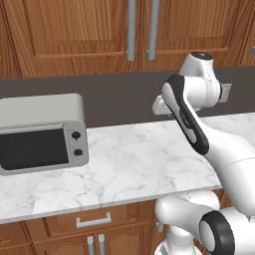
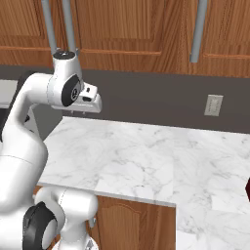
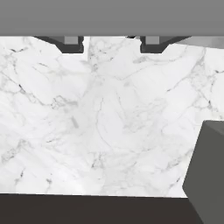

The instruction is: Move the mustard and oil and vinegar bottle from the cabinet to the dining counter.

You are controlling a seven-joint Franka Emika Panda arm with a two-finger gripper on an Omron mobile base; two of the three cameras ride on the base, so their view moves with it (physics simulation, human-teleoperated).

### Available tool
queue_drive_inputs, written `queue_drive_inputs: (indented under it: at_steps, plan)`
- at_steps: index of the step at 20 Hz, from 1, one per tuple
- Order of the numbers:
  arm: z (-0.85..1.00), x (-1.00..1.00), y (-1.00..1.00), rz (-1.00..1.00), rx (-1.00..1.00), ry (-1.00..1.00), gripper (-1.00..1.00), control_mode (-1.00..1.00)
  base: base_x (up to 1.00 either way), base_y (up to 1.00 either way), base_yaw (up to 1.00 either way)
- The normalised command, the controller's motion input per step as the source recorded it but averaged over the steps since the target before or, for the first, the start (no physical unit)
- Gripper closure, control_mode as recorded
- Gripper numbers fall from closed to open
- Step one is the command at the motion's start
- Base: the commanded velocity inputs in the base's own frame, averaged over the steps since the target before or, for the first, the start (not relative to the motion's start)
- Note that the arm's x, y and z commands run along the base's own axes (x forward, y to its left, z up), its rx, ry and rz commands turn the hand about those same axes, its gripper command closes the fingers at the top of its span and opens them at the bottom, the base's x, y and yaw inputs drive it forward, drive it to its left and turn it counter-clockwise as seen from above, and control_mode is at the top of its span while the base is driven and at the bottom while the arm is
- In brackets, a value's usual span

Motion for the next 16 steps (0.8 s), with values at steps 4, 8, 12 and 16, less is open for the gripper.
queue_drive_inputs:
  at_steps: [4, 8, 12, 16]
  plan:
    - [0.00, -0.09, 0.02, 0.00, 0.00, -0.07, -1.00, -1.00, 0.00, 0.00, 0.00]
    - [0.09, -0.18, 0.18, 0.00, -0.04, -0.29, -1.00, -1.00, 0.00, 0.00, 0.00]
    - [0.26, -0.21, 0.17, 0.00, 0.00, -0.26, -1.00, -1.00, 0.00, 0.00, 0.00]
    - [0.36, -0.14, 0.18, 0.00, 0.00, -0.21, -1.00, -1.00, 0.00, 0.00, 0.00]
